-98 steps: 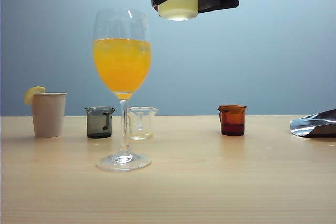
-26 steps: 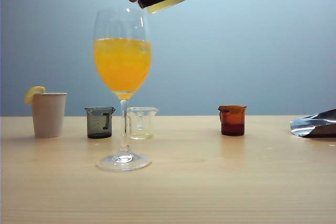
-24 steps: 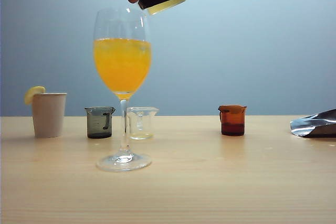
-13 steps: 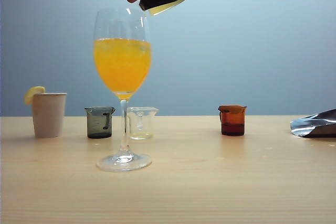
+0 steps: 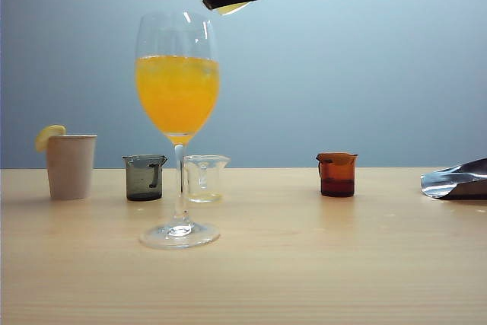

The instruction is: Pick up the third measuring cup from the left, pour the pineapple juice inside into the goblet, and finally put the measuring cup back in its original place.

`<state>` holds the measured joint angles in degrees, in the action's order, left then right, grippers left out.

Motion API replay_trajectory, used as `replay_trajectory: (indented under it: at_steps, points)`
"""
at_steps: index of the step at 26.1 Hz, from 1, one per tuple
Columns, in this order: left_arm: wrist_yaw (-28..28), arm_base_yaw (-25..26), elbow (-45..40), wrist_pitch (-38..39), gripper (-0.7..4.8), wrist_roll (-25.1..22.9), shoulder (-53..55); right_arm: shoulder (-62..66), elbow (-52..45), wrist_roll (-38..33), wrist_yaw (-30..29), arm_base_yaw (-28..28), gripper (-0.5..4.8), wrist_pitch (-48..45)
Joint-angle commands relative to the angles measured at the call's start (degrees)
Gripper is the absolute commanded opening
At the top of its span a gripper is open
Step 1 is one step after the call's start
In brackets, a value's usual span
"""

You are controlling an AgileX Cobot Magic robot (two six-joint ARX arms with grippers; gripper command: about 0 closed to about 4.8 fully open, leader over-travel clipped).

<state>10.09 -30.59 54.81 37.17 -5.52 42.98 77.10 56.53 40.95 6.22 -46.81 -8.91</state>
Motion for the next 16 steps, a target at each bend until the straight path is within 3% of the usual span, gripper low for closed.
replay_trajectory:
  at_steps: [1, 16]
  points:
    - [0.2, -0.04, 0.15, -0.39, -0.05, -0.02, -0.11, -0.33, 0.55, 2.27, -0.15, -0.5, 2.05, -1.64]
    - [0.2, -0.04, 0.15, -0.39, -0.05, -0.02, -0.11, -0.26, 0.57, 9.07, -0.15, -0.79, 2.05, -1.62]
